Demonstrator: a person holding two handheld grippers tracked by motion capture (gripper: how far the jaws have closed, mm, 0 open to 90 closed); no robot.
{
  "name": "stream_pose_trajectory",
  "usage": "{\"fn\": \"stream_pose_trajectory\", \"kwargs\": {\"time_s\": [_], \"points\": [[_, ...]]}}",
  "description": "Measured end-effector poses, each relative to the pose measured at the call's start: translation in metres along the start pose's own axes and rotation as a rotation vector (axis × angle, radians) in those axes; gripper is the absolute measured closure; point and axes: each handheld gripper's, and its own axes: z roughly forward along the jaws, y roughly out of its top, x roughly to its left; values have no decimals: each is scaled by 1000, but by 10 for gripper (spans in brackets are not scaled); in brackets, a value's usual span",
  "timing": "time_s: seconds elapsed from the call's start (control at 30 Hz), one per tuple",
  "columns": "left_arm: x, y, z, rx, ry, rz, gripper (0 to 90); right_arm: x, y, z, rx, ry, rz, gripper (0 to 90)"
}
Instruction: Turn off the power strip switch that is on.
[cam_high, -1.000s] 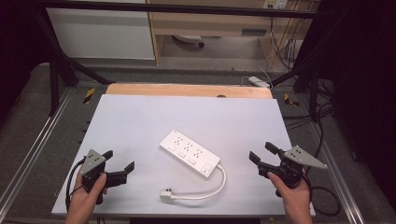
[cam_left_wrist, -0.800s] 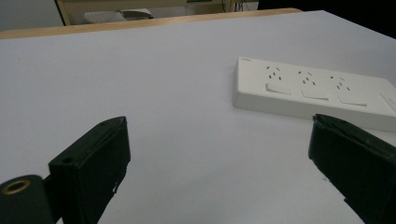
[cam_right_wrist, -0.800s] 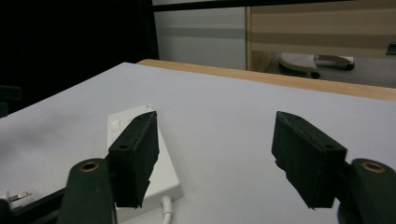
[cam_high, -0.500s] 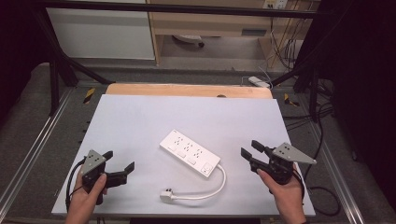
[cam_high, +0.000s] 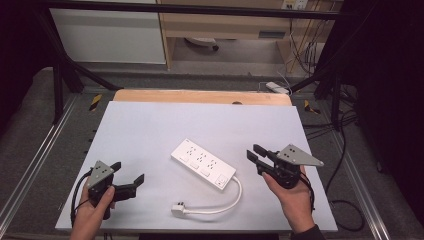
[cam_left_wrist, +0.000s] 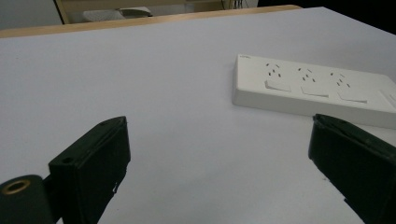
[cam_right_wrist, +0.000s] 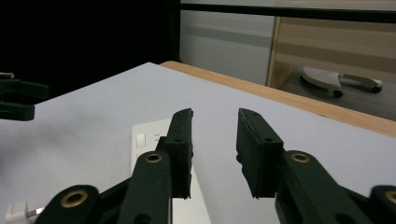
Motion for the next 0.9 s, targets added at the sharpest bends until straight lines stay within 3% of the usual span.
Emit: {"fn": "stream_pose_trajectory", "kwargs": {"time_s": [0.33, 0.9], "points": [[-1, 0, 1, 5, -3, 2, 56, 7, 4, 14, 3, 52, -3, 793], [-1, 0, 1, 6, -6, 6, 56, 22, 11, 39, 14, 122, -26, 890]]}}
